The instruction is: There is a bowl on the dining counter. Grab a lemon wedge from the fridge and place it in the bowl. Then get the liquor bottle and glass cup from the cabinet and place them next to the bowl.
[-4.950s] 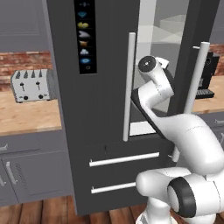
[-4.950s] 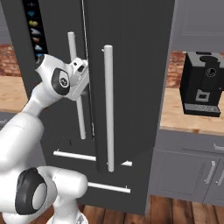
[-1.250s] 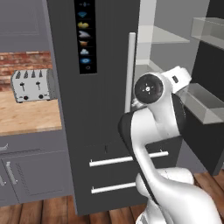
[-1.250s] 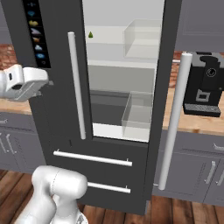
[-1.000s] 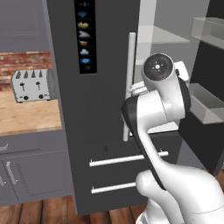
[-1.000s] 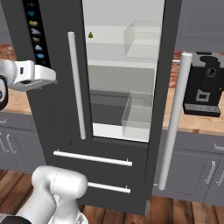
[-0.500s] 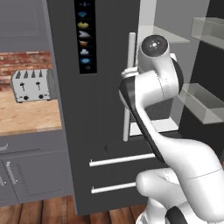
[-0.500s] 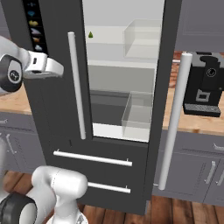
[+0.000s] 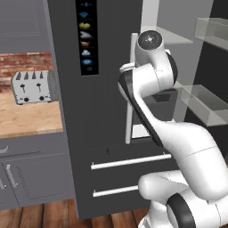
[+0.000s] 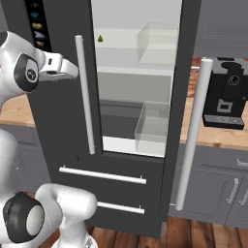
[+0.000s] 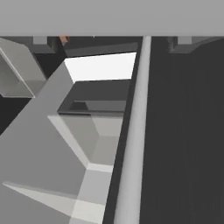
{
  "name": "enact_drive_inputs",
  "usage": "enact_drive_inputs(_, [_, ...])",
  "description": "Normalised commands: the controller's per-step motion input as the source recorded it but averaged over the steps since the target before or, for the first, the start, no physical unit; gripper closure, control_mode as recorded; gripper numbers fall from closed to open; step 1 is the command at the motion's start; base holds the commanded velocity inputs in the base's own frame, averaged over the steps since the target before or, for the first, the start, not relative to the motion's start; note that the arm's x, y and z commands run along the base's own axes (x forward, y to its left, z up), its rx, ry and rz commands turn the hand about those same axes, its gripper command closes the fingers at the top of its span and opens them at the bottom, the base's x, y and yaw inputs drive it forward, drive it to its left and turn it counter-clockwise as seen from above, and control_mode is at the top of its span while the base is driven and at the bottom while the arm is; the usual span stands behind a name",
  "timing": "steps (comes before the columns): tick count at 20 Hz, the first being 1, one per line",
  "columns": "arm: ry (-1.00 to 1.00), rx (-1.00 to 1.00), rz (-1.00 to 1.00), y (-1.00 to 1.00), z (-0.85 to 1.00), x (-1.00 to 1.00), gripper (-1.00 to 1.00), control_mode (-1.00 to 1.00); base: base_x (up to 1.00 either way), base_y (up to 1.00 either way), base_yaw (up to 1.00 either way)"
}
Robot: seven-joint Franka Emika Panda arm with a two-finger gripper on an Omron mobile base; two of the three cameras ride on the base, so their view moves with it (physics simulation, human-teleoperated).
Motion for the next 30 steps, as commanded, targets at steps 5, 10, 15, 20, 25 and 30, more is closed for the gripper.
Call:
enact_drive_inputs(5, [0.0,0.11,0.06,0.0,-0.02,0.54,-1.0,-1.0,0.0,0.0,0.0])
enact_drive_inputs(10, [0.0,0.1,0.03,0.0,-0.03,0.51,-1.0,-1.0,0.0,0.0,0.0])
enact_drive_inputs(15, [0.0,0.07,0.01,0.0,-0.07,0.55,-1.0,-1.0,0.0,0.0,0.0])
enact_drive_inputs(20, [0.0,0.05,0.0,0.0,-0.12,0.5,-1.0,-1.0,0.0,0.0,0.0])
enact_drive_inputs(25, [0.0,0.02,0.01,0.0,-0.22,0.39,-1.0,-1.0,0.0,0.0,0.0])
enact_drive_inputs(30, [0.0,0.02,0.02,0.0,-0.21,0.41,-1.0,-1.0,0.0,0.0,0.0])
